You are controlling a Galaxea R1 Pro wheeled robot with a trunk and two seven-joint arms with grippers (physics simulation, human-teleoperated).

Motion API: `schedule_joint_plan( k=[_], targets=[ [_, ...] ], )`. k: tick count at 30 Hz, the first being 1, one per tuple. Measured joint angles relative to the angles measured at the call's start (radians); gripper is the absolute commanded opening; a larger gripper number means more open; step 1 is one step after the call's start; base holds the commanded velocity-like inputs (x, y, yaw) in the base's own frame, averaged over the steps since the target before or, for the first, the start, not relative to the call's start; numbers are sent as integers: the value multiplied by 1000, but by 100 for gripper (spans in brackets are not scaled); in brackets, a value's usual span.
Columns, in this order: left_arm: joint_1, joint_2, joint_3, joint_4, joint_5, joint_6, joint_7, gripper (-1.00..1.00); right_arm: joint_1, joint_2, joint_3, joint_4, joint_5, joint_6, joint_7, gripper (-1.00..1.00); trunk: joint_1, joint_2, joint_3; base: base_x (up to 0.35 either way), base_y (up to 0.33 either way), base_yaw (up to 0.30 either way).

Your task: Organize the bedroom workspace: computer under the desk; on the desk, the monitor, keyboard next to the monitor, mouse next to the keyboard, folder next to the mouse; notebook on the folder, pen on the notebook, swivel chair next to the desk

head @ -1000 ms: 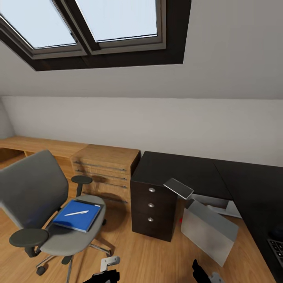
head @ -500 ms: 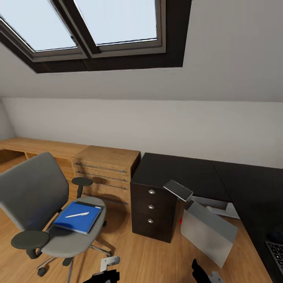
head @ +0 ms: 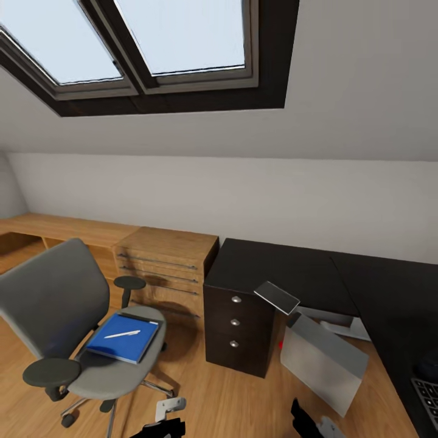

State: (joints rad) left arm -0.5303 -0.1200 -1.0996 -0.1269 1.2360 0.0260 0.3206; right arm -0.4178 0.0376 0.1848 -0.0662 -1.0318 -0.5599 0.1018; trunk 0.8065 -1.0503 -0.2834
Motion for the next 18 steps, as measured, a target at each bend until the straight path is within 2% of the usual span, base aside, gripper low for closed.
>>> schedule_joint_plan(
  k=[3, 4, 7, 18],
  targets=[
    [0, 0, 0, 0, 0, 0, 1, 100, 0, 0, 17, 0, 21, -20, -2, 100, -12, 21, 9, 0, 0, 45],
    [2, 1, 0, 2, 0, -1, 0, 100, 0, 3, 28, 2, 36, -55, -3, 100, -15, 28, 13, 0, 0, 179],
    [3, 2, 1, 27, -1, -2, 0, 100, 0, 4, 29, 2, 36, -58, -3, 100, -27, 49, 22, 0, 0, 245],
    [3, 1, 0, 32, -1, -2, 0, 100, 0, 5, 28, 3, 36, -64, -3, 100, -69, 126, 57, 0, 0, 276]
  ],
)
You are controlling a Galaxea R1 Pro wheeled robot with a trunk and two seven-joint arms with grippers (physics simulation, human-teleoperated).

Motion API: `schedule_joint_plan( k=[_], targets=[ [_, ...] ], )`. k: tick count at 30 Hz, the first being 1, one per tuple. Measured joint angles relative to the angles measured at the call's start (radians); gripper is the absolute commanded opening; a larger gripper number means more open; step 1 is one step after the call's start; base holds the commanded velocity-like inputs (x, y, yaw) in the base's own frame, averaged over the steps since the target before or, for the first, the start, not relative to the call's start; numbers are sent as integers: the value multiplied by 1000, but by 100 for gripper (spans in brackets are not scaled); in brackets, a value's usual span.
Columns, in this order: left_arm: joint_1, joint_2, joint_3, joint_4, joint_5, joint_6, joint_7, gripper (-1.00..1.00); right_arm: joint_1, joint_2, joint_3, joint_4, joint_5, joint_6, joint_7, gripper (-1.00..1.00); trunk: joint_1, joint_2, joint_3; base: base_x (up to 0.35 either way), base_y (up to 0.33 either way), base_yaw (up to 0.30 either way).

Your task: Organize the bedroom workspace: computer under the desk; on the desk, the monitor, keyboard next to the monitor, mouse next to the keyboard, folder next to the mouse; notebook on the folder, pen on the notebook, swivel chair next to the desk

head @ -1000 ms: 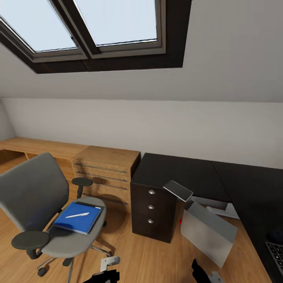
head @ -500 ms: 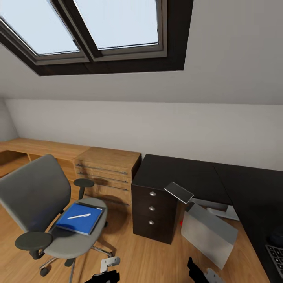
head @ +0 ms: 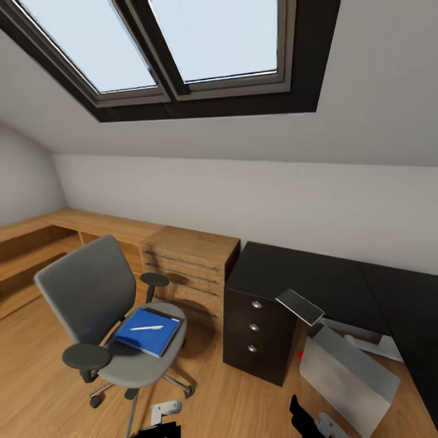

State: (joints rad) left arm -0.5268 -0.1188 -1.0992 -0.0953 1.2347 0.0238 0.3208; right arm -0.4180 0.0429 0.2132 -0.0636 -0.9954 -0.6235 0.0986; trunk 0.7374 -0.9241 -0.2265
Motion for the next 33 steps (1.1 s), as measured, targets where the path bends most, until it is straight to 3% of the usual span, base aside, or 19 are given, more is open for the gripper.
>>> schedule_joint_plan(
  k=[11, 25, 33],
  targets=[
    [7, -2, -1, 0, 0, 0, 0, 100, 0, 1, 0, 8, 1, -22, 0, 100, -42, 77, 41, 0, 0, 254],
    [8, -2, 0, 0, 0, 0, 0, 100, 0, 1, 2, 25, 2, -67, -1, 100, -96, 175, 104, 0, 0, 39],
    [8, -2, -1, 0, -1, 0, 0, 100, 0, 2, 2, 27, 1, -68, -1, 100, -127, 231, 136, 0, 0, 186]
  ],
)
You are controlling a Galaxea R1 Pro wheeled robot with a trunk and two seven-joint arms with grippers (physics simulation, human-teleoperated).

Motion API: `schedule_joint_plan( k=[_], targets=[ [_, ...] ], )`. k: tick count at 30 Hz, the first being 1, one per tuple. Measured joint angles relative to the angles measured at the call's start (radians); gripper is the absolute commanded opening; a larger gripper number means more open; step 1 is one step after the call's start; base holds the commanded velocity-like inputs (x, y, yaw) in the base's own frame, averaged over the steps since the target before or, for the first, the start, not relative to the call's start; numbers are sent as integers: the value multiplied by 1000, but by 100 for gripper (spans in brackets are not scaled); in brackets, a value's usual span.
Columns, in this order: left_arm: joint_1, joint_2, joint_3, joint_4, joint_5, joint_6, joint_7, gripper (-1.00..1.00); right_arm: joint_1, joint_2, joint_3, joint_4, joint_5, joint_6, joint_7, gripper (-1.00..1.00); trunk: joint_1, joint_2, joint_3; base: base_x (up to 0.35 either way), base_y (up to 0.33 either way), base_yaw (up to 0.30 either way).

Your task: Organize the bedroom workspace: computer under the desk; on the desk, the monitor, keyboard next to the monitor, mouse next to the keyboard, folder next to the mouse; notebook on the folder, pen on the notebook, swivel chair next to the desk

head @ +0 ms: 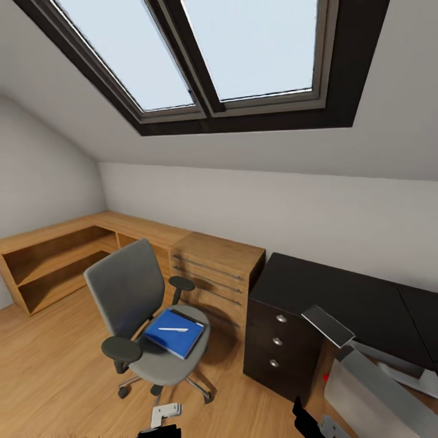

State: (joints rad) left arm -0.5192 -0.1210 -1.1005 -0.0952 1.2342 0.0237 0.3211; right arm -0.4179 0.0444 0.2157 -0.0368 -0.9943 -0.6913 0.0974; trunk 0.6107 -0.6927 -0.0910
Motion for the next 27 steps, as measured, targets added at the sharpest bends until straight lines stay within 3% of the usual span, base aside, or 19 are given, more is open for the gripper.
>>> schedule_joint_plan(
  k=[10, 27],
  targets=[
    [0, 0, 0, 0, 0, 1, 0, 100, 0, -1, 0, 0, 0, 0, 0, 100, -38, 70, 33, 0, 0, 263],
    [0, 0, 0, 0, 0, 0, 0, 100, 0, 0, 0, 0, 0, 1, 0, 100, -38, 71, 28, 0, 0, 273]
  ],
)
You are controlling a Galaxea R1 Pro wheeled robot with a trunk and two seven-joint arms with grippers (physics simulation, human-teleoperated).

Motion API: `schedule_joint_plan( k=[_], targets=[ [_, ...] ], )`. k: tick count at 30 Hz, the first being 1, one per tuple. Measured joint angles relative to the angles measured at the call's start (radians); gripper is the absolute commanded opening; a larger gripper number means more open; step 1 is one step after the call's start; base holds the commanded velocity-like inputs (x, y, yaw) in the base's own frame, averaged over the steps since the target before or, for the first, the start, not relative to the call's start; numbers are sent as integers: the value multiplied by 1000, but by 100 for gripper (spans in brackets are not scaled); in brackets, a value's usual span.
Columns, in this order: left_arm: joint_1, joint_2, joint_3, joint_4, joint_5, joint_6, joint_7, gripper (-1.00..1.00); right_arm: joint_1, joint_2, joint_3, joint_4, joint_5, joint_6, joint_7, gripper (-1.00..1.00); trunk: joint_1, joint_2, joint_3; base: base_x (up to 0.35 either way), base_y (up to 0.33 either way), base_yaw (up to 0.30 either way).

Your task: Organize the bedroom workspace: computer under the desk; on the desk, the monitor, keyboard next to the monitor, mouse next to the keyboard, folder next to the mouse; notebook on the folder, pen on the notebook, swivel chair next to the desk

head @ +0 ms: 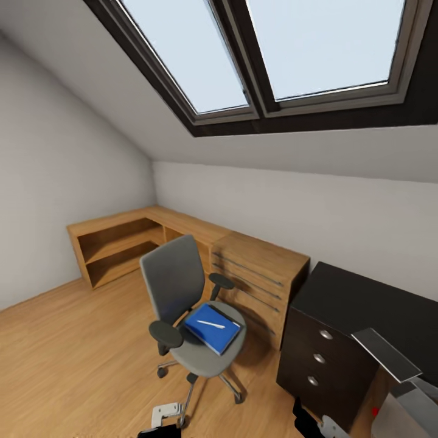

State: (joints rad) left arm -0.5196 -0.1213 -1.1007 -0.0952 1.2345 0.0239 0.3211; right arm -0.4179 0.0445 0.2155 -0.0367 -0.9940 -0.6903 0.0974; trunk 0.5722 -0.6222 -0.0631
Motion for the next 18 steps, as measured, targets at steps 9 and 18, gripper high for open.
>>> schedule_joint_plan(
  k=[9, 18],
  targets=[
    [0, 0, 0, 0, 0, 0, 0, 100, 0, 0, 0, 0, 0, 2, 0, 100, 0, 0, -5, 0, 0, 271],
    [0, 1, 1, 0, 1, 1, 0, 100, 0, 0, 0, 0, 0, 2, 0, 100, 0, 0, -10, 0, 0, 271]
  ],
)
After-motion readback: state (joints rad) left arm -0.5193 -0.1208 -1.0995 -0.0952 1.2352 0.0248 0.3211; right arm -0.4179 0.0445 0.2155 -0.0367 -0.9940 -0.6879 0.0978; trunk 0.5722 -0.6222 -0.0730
